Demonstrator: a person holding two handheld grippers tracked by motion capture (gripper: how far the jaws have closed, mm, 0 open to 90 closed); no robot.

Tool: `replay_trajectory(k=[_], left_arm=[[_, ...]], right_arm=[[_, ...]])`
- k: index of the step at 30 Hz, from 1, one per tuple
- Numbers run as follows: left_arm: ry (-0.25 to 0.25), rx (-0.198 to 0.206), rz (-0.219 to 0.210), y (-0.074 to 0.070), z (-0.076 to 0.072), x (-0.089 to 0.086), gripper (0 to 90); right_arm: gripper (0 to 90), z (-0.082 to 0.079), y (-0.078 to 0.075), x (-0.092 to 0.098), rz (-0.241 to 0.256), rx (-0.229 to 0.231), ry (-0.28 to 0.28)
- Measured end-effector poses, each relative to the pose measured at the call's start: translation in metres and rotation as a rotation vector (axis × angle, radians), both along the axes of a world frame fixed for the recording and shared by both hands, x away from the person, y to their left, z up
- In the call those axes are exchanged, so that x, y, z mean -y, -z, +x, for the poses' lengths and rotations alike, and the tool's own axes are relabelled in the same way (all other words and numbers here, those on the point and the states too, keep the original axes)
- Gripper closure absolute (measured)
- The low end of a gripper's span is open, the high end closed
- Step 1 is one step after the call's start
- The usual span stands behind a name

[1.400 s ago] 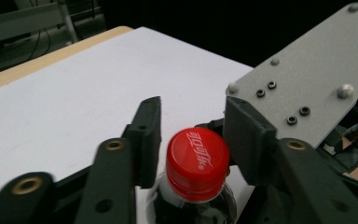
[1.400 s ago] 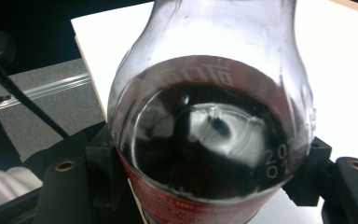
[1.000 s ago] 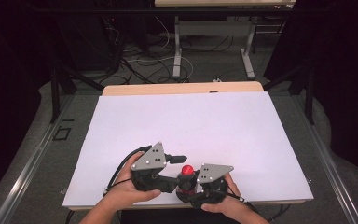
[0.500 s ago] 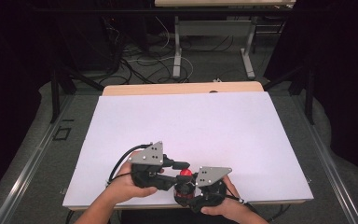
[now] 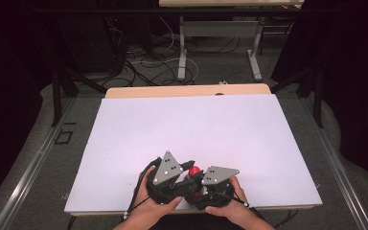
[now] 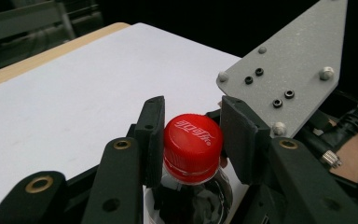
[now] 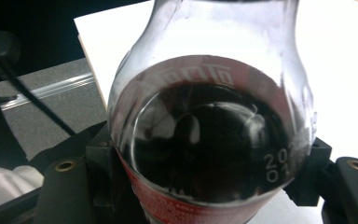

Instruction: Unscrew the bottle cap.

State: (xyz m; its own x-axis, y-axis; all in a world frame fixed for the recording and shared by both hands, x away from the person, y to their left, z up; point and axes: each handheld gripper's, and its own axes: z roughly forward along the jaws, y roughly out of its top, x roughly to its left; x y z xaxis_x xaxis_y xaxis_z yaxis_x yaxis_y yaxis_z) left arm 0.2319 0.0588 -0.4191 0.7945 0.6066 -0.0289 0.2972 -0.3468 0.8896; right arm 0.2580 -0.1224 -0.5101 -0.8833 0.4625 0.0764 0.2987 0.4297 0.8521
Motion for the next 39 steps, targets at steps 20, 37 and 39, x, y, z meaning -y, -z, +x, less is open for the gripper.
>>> replay_trajectory(k=[20, 37, 39], left_arm=[[0.457, -0.128, -0.055, 0.002, 0.044, -0.032, 60.7], [-0.046, -0.016, -0.023, 0.007, 0.002, 0.002, 61.6], [-0.082, -0.01, -0.025, 0.008, 0.0, 0.006, 61.6]], right_arm=[[29.0, -0.004, -0.001, -0.003, 0.018, 0.021, -0.103], [29.1, 0.001, 0.001, -0.001, -0.017, 0.028, 0.046], [29.1, 0.001, 0.002, -0.001, -0.018, 0.028, 0.051]])
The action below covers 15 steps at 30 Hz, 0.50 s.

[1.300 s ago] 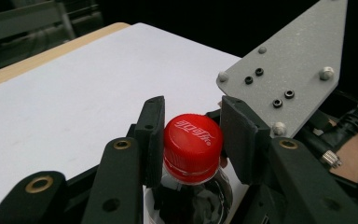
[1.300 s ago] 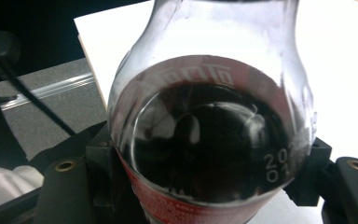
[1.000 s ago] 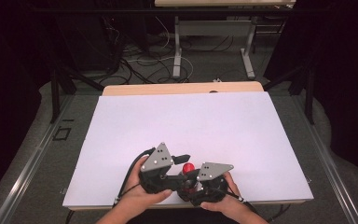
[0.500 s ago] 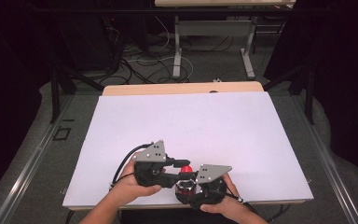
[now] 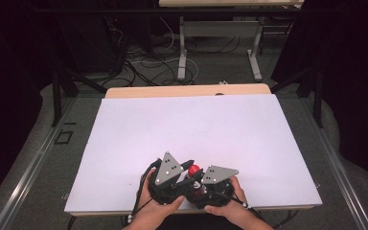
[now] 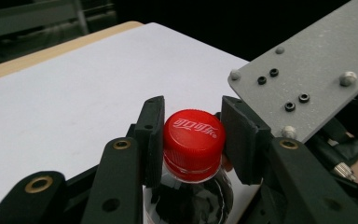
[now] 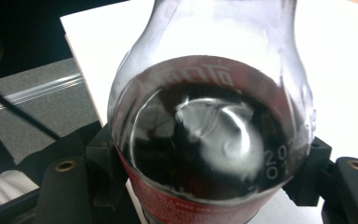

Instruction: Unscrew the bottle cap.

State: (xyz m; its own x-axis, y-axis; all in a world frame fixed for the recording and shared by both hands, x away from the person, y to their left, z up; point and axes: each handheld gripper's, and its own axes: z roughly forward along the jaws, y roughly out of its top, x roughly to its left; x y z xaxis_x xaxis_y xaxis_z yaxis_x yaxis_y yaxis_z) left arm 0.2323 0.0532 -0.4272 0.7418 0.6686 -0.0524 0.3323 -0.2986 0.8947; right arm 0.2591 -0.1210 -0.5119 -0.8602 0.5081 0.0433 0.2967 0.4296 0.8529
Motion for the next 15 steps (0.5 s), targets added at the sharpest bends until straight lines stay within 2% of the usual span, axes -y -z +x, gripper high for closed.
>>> replay_trajectory(k=[1, 3, 4, 5, 6, 8, 10, 11, 14, 15], left_arm=[[0.005, 0.003, 0.01, 0.0, 0.0, 0.001, 61.5], [0.007, 0.006, -0.001, 0.0, 0.001, 0.002, 61.1], [0.023, -0.005, -0.004, -0.001, 0.003, 0.002, 57.3], [0.039, -0.015, -0.005, -0.002, 0.004, 0.001, 57.3], [0.045, -0.012, -0.006, -0.003, 0.004, 0.0, 52.7], [0.058, -0.008, 0.005, -0.006, 0.005, -0.002, 51.2], [0.084, -0.003, -0.002, -0.01, 0.005, -0.006, 47.9], [0.097, 0.0, 0.0, -0.012, 0.006, -0.008, 44.8], [0.193, -0.007, -0.011, -0.02, 0.011, -0.017, 43.8], [0.235, -0.004, -0.021, -0.022, 0.014, -0.02, 44.2]], right_arm=[[29.1, 0.001, 0.0, 0.0, -0.002, 0.003, 0.007], [29.1, 0.001, 0.0, 0.002, 0.003, -0.01, 0.0], [29.1, 0.002, -0.001, 0.003, 0.011, -0.002, 0.009], [29.1, 0.002, -0.001, 0.003, 0.011, -0.002, 0.009], [29.1, 0.003, -0.001, 0.005, 0.026, -0.017, 0.002], [29.1, 0.003, -0.001, 0.005, 0.028, -0.022, 0.0], [29.1, 0.003, -0.002, 0.006, 0.033, -0.012, -0.007], [29.1, 0.003, -0.002, 0.006, 0.045, -0.026, -0.018], [29.0, 0.003, -0.003, 0.007, 0.047, -0.021, -0.038], [29.0, 0.002, -0.004, 0.007, 0.053, -0.043, -0.072]])
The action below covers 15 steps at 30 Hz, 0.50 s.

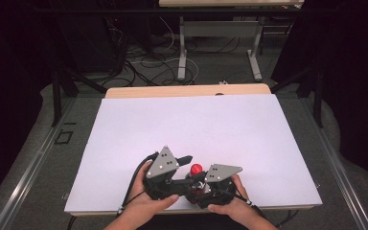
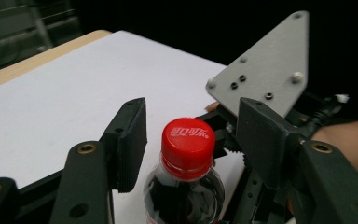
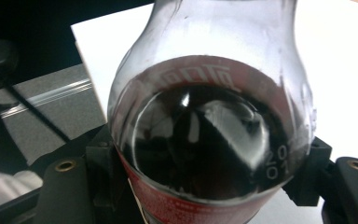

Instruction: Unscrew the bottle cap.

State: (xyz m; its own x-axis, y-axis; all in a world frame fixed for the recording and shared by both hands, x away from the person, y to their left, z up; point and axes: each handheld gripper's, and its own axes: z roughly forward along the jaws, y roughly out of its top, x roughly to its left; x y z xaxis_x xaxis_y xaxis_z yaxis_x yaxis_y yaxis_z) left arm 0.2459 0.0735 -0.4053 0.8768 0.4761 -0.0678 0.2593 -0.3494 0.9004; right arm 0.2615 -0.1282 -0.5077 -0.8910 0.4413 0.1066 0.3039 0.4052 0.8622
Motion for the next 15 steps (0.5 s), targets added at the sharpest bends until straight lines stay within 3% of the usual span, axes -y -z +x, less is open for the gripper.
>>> replay_trajectory(k=[1, 3, 5, 6, 8, 12, 15], left_arm=[[0.14, -0.013, -0.007, -0.004, 0.008, -0.007, 44.3], [0.287, -0.03, 0.007, -0.004, 0.013, -0.012, 44.2], [0.382, -0.014, 0.005, -0.004, 0.017, -0.016, 44.8], [0.382, -0.014, 0.005, -0.004, 0.017, -0.016, 44.9], [0.429, -0.037, 0.0, -0.005, 0.022, -0.02, 45.4], [0.453, -0.056, -0.006, -0.001, 0.033, -0.023, 45.8], [0.513, -0.073, 0.009, 0.005, 0.039, -0.023, 46.9]], right_arm=[[29.0, 0.0, 0.0, 0.0, 0.009, 0.016, -0.018], [29.1, -0.001, -0.002, 0.001, 0.019, 0.018, -0.065], [29.1, -0.003, -0.003, 0.0, 0.018, 0.022, -0.126], [29.1, -0.005, -0.003, -0.001, 0.019, 0.031, -0.138], [29.1, -0.007, -0.003, -0.003, 0.013, 0.039, -0.17], [29.1, -0.01, -0.004, -0.006, 0.01, 0.042, -0.207], [29.1, -0.012, -0.005, -0.007, 0.016, 0.052, -0.215]])
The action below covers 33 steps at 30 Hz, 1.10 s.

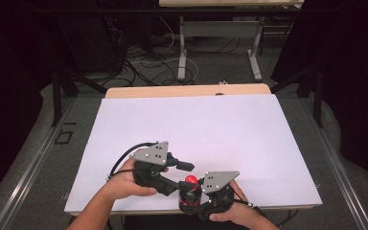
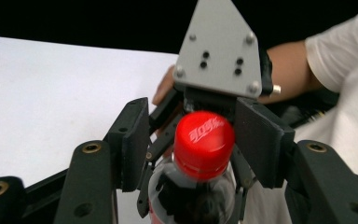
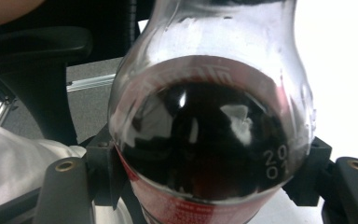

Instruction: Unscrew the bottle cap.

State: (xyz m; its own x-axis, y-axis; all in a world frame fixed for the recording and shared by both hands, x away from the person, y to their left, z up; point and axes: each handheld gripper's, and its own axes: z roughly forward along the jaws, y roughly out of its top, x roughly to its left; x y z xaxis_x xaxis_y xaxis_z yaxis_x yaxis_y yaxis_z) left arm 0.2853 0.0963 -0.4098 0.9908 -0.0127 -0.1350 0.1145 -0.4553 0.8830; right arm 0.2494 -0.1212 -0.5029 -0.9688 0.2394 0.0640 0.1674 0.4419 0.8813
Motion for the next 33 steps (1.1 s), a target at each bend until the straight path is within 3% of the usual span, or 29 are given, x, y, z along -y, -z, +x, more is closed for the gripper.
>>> replay_trajectory(k=[3, 10, 13, 15, 18, 19, 20, 21, 22, 23, 24, 26, 28, 29, 30, 31, 33], left_arm=[[0.027, -0.026, -0.009, 0.004, 0.003, 0.001, 48.4], [0.049, -0.025, -0.023, 0.007, 0.002, 0.004, 60.4], [0.006, -0.022, -0.022, 0.006, -0.002, 0.006, 60.8], [-0.034, 0.001, -0.005, 0.005, -0.006, 0.008, 60.9], [-0.111, 0.022, 0.007, 0.004, -0.014, 0.012, 61.1], [-0.178, 0.048, 0.028, 0.003, -0.02, 0.015, 61.1], [-0.178, 0.048, 0.028, 0.003, -0.02, 0.015, 61.2], [-0.259, 0.067, 0.039, 0.002, -0.027, 0.018, 61.3], [-0.259, 0.067, 0.039, 0.002, -0.027, 0.018, 61.4], [-0.334, 0.085, 0.046, 0.003, -0.034, 0.022, 61.4], [-0.334, 0.085, 0.046, 0.003, -0.034, 0.022, 61.5], [-0.404, 0.095, 0.047, 0.003, -0.037, 0.024, 61.5], [-0.509, 0.073, 0.029, 0.006, -0.041, 0.027, 61.5], [-0.559, 0.067, 0.024, 0.007, -0.044, 0.029, 61.6], [-0.611, 0.065, 0.026, 0.008, -0.047, 0.032, 61.6], [-0.648, 0.062, 0.03, 0.009, -0.049, 0.034, 61.6], [-0.696, 0.065, 0.031, 0.01, -0.051, 0.037, 61.6]], right_arm=[[29.0, 0.0, 0.0, 0.0, -0.007, -0.004, -0.008], [29.1, 0.001, 0.001, 0.0, -0.006, -0.005, -0.003], [29.1, 0.002, 0.001, 0.001, -0.011, -0.016, -0.001], [29.1, 0.003, 0.002, 0.001, -0.007, -0.007, 0.009], [29.0, 0.003, 0.002, 0.002, -0.006, -0.017, 0.033], [29.1, 0.004, 0.003, 0.002, -0.005, -0.019, 0.039], [29.1, 0.005, 0.002, 0.002, -0.008, -0.021, 0.052], [29.1, 0.005, 0.002, 0.003, -0.007, -0.025, 0.067], [29.1, 0.006, 0.002, 0.003, -0.016, -0.025, 0.079], [29.1, 0.006, 0.002, 0.003, -0.019, -0.025, 0.093], [29.1, 0.006, 0.002, 0.003, -0.021, -0.021, 0.109], [29.1, 0.006, 0.003, 0.003, -0.014, -0.023, 0.127], [29.1, 0.009, 0.003, 0.003, -0.013, -0.001, 0.149], [29.2, 0.008, 0.004, 0.002, -0.024, -0.014, 0.2], [29.2, 0.008, 0.004, 0.002, -0.024, -0.014, 0.2], [29.2, 0.008, 0.005, 0.001, -0.045, 0.003, 0.243], [29.2, 0.007, 0.005, 0.0, -0.051, 0.006, 0.265]])
